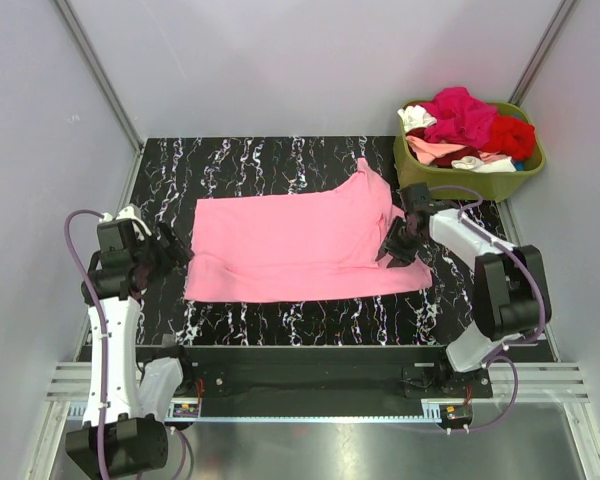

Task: Fold and stack the t-shirts
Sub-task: Fold the tshirt

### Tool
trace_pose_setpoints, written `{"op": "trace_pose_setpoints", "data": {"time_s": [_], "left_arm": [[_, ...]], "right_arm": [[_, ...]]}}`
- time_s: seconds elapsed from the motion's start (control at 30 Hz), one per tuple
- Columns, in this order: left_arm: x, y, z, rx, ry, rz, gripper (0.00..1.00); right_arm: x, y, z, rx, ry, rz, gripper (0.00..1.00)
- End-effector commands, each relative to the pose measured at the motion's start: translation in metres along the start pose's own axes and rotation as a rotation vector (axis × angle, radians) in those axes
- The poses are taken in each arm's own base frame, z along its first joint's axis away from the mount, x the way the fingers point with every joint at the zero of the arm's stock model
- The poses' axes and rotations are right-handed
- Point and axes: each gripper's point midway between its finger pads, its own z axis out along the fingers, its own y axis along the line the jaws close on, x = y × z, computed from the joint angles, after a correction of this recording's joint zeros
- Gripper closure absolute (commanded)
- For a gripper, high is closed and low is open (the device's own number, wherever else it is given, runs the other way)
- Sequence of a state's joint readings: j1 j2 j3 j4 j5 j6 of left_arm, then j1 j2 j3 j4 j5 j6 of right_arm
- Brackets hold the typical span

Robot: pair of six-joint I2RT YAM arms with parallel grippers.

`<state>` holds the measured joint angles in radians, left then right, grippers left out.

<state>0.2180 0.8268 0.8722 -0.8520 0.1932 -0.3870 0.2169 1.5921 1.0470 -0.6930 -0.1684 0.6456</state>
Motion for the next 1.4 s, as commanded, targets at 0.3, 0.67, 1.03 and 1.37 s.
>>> {"op": "trace_pose_setpoints", "data": {"time_s": [0.3, 0.67, 1.03, 1.37], "left_arm": [[-0.016, -0.006, -0.003, 0.031, -0.09, 0.021, 0.09], [-0.016, -0.003, -0.001, 0.018, -0.083, 0.012, 0.09], [-0.016, -0.002, -0.001, 0.007, -0.086, 0.008, 0.09], [-0.016, -0.001, 0.0, 0.005, -0.083, 0.008, 0.08]], "right_arm": [[-0.019, 0.026, 0.035, 0.002, 0.025, -0.025, 0.6], [-0.021, 0.046, 0.041, -0.001, 0.038, -0.041, 0.89], [-0.048, 0.122, 0.052, -0.043, 0.027, -0.13, 0.92], [-0.081, 0.153, 0.081, -0.033, 0.01, -0.243, 0.43]]}}
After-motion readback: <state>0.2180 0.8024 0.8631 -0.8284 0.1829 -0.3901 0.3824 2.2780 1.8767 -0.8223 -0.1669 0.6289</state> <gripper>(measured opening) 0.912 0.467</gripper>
